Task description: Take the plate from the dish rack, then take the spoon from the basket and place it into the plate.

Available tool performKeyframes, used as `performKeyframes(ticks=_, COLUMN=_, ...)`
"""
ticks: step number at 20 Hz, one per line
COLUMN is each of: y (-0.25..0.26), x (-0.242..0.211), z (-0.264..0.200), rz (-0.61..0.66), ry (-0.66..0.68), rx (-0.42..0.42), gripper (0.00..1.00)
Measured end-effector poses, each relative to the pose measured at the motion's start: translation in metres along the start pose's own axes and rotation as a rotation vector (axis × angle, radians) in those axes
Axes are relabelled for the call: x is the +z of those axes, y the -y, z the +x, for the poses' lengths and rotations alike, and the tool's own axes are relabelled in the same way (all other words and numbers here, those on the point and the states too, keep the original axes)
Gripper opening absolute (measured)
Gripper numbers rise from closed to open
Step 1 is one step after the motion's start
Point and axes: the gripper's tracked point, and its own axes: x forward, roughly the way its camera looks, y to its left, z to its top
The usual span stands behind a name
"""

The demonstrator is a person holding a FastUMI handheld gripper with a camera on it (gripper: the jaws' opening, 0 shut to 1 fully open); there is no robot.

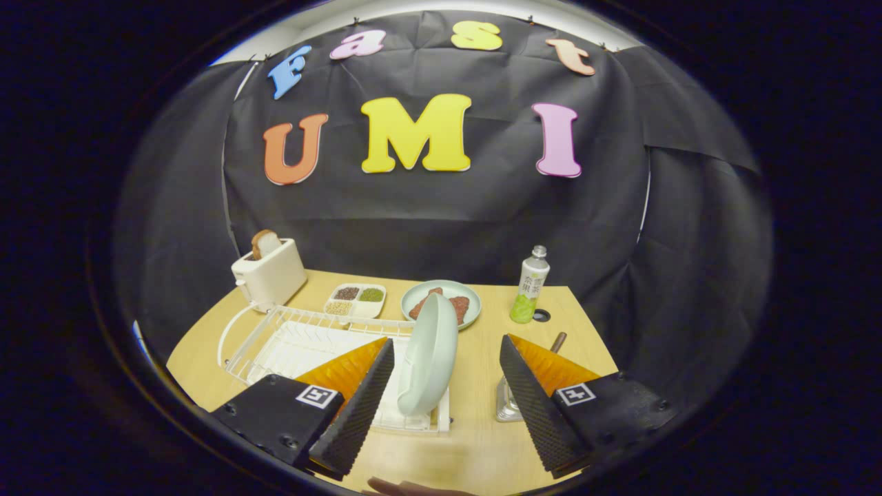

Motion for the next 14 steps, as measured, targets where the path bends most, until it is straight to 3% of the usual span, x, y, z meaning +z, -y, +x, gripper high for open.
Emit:
performKeyframes(ticks=5, y=0.012, x=0.005, z=0.059, rz=0.011, ry=-0.212, rx=-0.098, gripper=0.99)
performKeyframes(ticks=10, y=0.021, x=0.004, z=0.088, rz=0.034, ry=-0.351, rx=-0.142, gripper=0.97)
performKeyframes(ticks=14, y=0.018, x=0.002, z=0.095, rz=0.039, ry=-0.442, rx=-0.176, gripper=0.84)
